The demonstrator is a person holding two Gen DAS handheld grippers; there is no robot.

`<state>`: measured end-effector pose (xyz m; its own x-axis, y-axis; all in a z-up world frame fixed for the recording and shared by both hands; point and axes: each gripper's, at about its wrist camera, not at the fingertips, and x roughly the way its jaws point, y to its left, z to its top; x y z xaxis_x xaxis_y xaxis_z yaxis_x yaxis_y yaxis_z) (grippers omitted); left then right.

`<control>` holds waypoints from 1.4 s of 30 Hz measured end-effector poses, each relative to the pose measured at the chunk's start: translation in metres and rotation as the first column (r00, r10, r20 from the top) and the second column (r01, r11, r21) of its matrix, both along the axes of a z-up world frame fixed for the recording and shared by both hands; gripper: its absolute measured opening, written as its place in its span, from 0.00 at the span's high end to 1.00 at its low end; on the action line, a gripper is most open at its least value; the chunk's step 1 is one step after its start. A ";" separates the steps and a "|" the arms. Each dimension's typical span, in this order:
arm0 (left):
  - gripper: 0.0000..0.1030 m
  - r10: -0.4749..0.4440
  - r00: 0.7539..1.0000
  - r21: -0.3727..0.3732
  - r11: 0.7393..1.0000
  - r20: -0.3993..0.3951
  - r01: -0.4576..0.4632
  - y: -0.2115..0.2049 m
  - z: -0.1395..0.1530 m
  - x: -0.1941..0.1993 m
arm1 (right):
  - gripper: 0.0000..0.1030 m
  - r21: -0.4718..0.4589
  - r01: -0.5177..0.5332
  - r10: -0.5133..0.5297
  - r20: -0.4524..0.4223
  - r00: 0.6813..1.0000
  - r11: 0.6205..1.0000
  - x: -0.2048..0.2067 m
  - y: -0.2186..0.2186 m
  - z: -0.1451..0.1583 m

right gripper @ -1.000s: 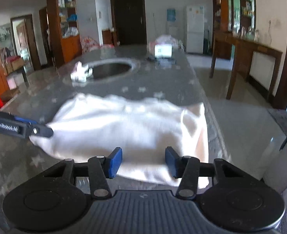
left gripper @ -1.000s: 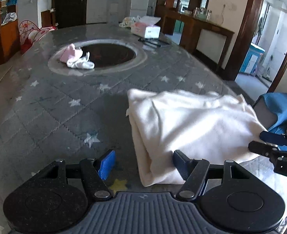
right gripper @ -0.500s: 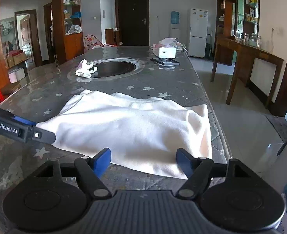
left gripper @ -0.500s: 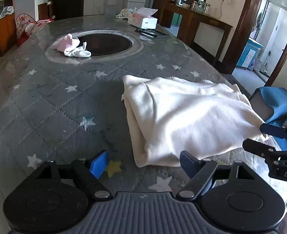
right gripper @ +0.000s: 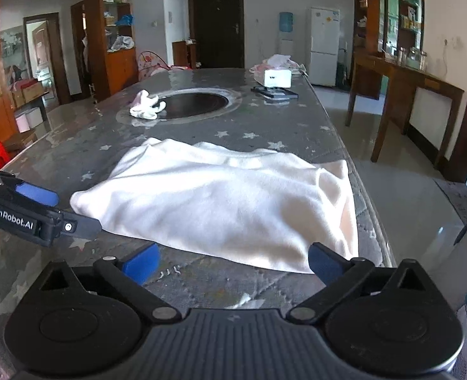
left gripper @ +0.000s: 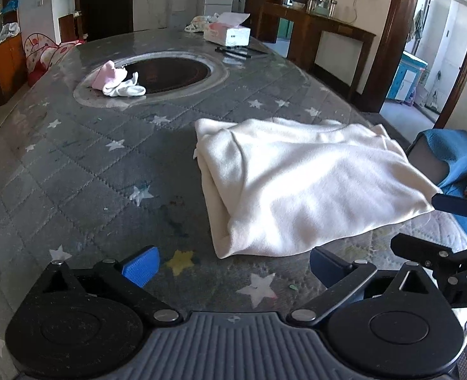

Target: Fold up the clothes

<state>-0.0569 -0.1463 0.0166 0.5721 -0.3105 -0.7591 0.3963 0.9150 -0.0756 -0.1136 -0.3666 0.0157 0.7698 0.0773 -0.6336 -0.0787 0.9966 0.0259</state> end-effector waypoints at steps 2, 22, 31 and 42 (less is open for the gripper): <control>0.00 -0.005 1.000 0.009 1.000 -0.004 0.005 0.000 -0.002 0.002 | 0.01 -0.008 0.014 -0.014 -0.010 1.000 1.000 0.004 0.001 -0.002; 0.00 0.007 0.999 0.062 0.998 0.036 -0.009 -0.017 -0.001 0.042 | 0.00 0.020 0.089 -0.088 -0.049 0.995 0.996 0.046 -0.002 -0.013; 0.00 0.028 0.998 0.069 0.997 0.048 -0.031 -0.025 0.003 0.061 | 0.00 0.024 0.142 -0.141 -0.028 0.990 0.990 0.065 -0.002 -0.013; 0.00 0.030 0.999 0.058 0.998 0.034 -0.032 -0.025 0.011 0.049 | 0.00 0.039 0.146 -0.146 -0.012 0.989 0.988 0.059 -0.002 -0.004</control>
